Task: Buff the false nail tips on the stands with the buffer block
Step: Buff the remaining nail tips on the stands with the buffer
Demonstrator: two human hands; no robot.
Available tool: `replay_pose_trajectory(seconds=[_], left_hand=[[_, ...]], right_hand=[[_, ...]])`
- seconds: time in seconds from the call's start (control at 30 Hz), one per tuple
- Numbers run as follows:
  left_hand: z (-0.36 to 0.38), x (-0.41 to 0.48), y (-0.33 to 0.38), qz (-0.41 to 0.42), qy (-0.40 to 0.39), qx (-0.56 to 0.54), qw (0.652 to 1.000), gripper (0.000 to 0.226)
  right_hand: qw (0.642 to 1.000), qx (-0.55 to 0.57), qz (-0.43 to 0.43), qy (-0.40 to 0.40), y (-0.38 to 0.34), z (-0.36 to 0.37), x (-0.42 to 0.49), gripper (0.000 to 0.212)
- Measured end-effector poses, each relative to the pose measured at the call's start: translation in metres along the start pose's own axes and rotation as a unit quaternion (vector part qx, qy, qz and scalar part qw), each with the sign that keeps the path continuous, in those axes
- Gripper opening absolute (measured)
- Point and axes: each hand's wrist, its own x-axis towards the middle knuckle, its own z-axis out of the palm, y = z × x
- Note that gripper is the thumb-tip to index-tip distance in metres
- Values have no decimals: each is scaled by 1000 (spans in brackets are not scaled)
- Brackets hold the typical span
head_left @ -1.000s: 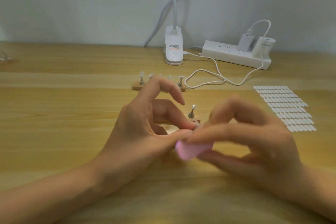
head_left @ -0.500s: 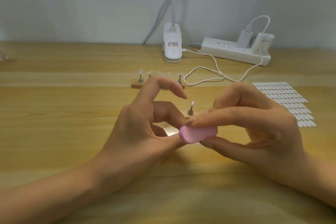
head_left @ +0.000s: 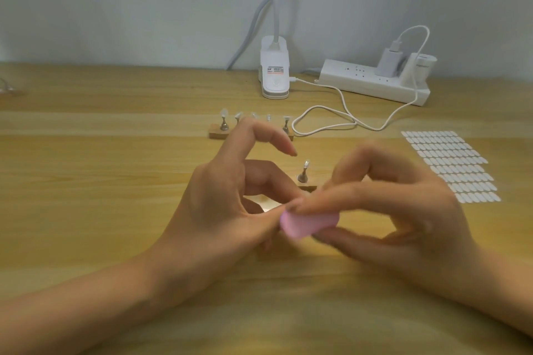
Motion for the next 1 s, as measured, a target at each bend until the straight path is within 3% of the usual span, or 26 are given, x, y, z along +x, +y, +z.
replay_pose_trajectory(seconds=[0.13,0.23,0.37,0.5,0.63,0.73,0.87,1.0], left_hand=[[1,-1,1,6,1,-3,1000,42],[1,-1,1,3,0,3,1000,41],[1,-1,0,9,-8,3,1000,41],[2,-1,0,7,-15,15,1000,36],[2,-1,-1,5,-18,3,1000,35],[2,-1,-1,-5,-16,-9,1000,31],[3,-1,-2,-9,-24,-14,1000,32],[2,-1,-2,-28,-14,-17,999,35]], right_hand=[[999,8,25,37,2,-3,1,25],[1000,-2,-4,-2,0,1,-1,23],[999,11,29,40,3,-3,2,24],[1000,14,1,12,0,-1,-1,22],[998,18,29,45,3,-7,2,26],[1000,12,7,2,0,0,-1,21],[999,2,24,29,2,-4,2,24],[999,-9,-17,-28,-1,1,0,20]])
